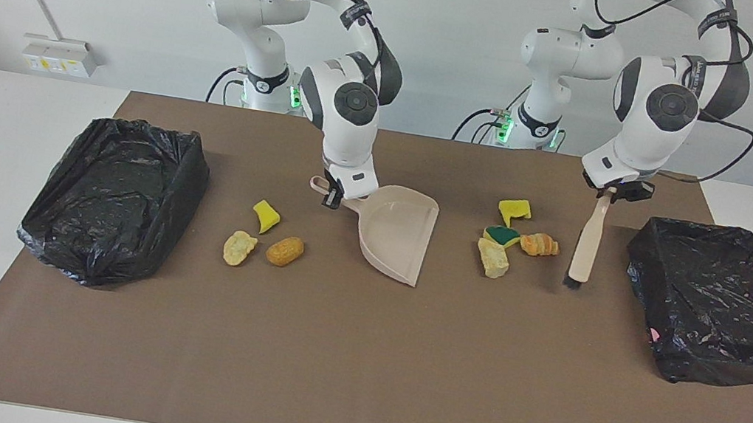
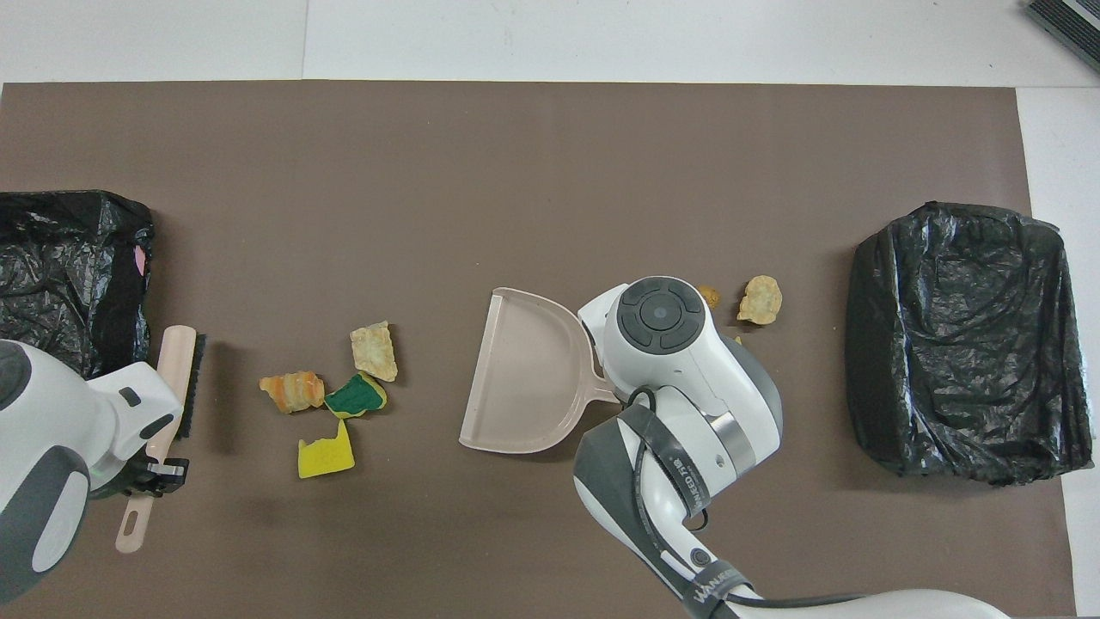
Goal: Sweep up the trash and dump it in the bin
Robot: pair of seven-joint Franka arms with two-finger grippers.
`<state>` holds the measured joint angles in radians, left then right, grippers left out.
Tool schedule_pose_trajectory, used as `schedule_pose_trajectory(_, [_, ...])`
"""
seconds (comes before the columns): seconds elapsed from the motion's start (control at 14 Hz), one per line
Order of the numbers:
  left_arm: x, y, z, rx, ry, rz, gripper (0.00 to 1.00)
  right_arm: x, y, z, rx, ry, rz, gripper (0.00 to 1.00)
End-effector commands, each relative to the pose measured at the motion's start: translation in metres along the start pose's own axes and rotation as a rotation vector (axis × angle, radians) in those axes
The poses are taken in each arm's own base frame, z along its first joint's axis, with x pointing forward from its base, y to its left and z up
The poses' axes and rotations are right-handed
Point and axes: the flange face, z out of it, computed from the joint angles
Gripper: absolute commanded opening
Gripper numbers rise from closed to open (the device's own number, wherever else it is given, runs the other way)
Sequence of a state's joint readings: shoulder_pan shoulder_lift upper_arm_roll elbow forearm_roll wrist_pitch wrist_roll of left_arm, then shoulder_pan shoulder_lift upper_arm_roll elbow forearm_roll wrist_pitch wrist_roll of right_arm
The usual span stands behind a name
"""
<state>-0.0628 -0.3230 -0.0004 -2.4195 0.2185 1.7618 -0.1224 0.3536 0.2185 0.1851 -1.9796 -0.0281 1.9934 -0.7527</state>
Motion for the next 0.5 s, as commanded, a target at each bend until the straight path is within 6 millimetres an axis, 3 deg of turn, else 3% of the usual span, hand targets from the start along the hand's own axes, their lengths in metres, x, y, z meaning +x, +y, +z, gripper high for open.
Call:
schedule_pose_trajectory(0.0, [-0.014,0.030,0.021,-0.073,-0.030,-0.146,0.00,0.001,-0.001,0.004,-0.008,0.005,0.005,0.00])
schedule_pose_trajectory(0.14, [-0.007,0.050,0.022,-0.164,-0.028,-0.153,0.00,0.001,-0.001,0.004,-0.008,0.005,0.007,0.00])
schedule_pose_trajectory(0.43, [0.007,0.157,0.021,-0.230,0.028,-0.139,0.00,0.002,-0.001,0.004,-0.007,0.004,0.008,0.00])
